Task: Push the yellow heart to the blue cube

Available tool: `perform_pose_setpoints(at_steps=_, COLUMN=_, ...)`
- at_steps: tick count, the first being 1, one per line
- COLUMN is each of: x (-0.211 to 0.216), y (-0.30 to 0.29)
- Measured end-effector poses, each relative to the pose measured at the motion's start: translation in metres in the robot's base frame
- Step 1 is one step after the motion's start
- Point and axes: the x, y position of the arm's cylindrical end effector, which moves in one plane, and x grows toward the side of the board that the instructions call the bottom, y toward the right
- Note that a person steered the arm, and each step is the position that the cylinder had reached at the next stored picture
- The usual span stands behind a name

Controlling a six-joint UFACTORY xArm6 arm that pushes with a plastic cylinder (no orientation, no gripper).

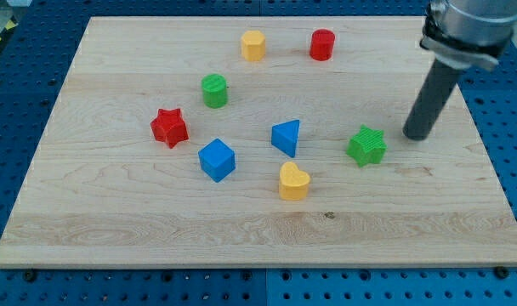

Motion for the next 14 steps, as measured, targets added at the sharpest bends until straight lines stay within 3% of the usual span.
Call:
perform_pose_setpoints(at_steps=2, x=0.094, y=-0.02)
perform_pose_setpoints(at_steps=3, x=0.129, y=-0.078)
perform_pose_setpoints(at_steps=4, x=0.137, y=-0.137)
perform_pose_setpoints(at_steps=9, x=0.098, y=-0.173)
perform_pose_setpoints(at_steps=14, x=0.092, y=-0.157)
